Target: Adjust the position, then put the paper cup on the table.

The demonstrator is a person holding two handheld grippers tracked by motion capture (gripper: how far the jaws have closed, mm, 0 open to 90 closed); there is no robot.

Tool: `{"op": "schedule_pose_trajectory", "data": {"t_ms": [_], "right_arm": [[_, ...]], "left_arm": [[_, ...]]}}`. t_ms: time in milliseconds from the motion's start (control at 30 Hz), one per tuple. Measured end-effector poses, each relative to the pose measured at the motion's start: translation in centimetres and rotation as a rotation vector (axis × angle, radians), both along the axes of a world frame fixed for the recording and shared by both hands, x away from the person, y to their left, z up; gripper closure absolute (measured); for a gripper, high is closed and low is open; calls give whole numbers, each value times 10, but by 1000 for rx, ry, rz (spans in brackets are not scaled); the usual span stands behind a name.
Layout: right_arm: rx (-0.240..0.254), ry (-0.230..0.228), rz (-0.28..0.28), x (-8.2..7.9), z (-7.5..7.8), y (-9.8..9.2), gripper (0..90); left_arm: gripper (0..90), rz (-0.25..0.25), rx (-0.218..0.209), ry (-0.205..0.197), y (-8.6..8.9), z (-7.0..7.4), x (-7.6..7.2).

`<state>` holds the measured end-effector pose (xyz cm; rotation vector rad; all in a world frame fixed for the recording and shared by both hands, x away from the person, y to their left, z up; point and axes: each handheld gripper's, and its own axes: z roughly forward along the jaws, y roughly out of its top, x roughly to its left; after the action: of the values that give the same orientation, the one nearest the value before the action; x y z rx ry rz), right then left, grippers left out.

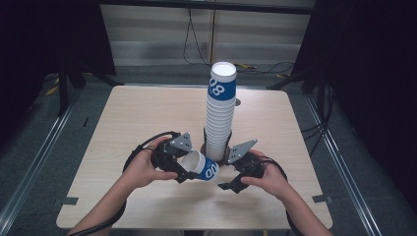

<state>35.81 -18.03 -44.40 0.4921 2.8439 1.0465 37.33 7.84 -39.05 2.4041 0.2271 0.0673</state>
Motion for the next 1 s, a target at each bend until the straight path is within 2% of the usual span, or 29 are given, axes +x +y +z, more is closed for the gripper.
{"op": "schedule_pose_trajectory", "data": {"t_ms": [167,233,533,600,700,767,1000], "right_arm": [[-2,2,-22,-2,-1,-5,129],[-3,2,-30,-3,-1,-7,130],[1,-3,-36,-7,0,-13,129],[3,3,-34,-6,0,-13,129],[-5,0,-32,-6,-1,-13,129],[-3,1,-32,-7,-1,-13,130],[8,8,-39,-8,-4,-15,129]], "left_arm": [[210,8,27,2,5,0,2],[210,10,47,17,6,1,2],[209,15,95,26,14,1,6],[208,18,133,25,15,0,6],[208,31,151,38,17,0,7],[209,16,169,30,19,1,9],[207,22,212,37,23,4,10]]}}
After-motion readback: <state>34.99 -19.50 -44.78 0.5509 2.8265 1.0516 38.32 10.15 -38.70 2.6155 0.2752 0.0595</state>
